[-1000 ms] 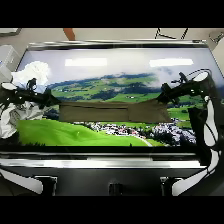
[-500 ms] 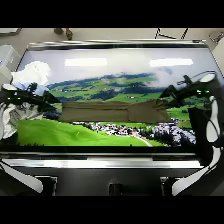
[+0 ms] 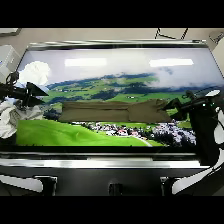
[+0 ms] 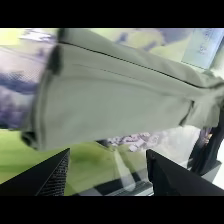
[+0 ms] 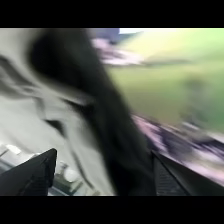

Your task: Fold the clothes and pants, and hang the long-sleeved shirts on hangers.

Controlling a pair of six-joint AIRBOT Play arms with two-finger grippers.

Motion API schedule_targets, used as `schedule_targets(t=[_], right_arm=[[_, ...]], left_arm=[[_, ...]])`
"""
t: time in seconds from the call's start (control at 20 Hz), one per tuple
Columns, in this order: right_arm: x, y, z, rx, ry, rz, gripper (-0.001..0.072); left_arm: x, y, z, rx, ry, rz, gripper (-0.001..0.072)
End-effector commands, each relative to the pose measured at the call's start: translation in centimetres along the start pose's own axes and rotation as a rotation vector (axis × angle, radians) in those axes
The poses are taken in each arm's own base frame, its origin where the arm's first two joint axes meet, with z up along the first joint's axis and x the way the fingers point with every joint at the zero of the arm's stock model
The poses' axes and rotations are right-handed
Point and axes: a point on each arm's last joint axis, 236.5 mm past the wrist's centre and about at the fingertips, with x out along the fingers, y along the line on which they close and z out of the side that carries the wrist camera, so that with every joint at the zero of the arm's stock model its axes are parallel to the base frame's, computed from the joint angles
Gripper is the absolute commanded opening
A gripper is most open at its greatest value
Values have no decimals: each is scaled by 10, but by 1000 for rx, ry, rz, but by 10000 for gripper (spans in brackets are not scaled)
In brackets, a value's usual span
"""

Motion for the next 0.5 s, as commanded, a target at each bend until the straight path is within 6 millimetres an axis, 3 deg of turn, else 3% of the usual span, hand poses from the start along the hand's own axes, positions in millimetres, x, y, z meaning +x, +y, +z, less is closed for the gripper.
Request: schedule_targets(t=[0.0, 0.15, 0.2, 0.3, 0.35, 0.4, 0.45], right_arm=[[24, 13, 11, -46, -44, 37, 711], [46, 30, 14, -70, -59, 0, 653], [56, 40, 10, -91, -49, -8, 529], [65, 58, 1, -136, -29, -16, 188], [63, 68, -4, -153, -28, -16, 39], [57, 80, -10, -171, -34, -14, 36], [48, 93, -15, -194, -44, -9, 36]], left_arm=[[-1, -36, -14, 87, -3, 7, 537], [23, -64, -31, 160, 56, 9, 536], [33, -73, -35, 183, 73, 9, 537], [54, -91, -41, 230, 86, 8, 533], [66, -100, -41, 255, 79, 7, 498], [79, -109, -40, 284, 62, 5, 417], [95, -118, -40, 318, 42, 3, 288]])
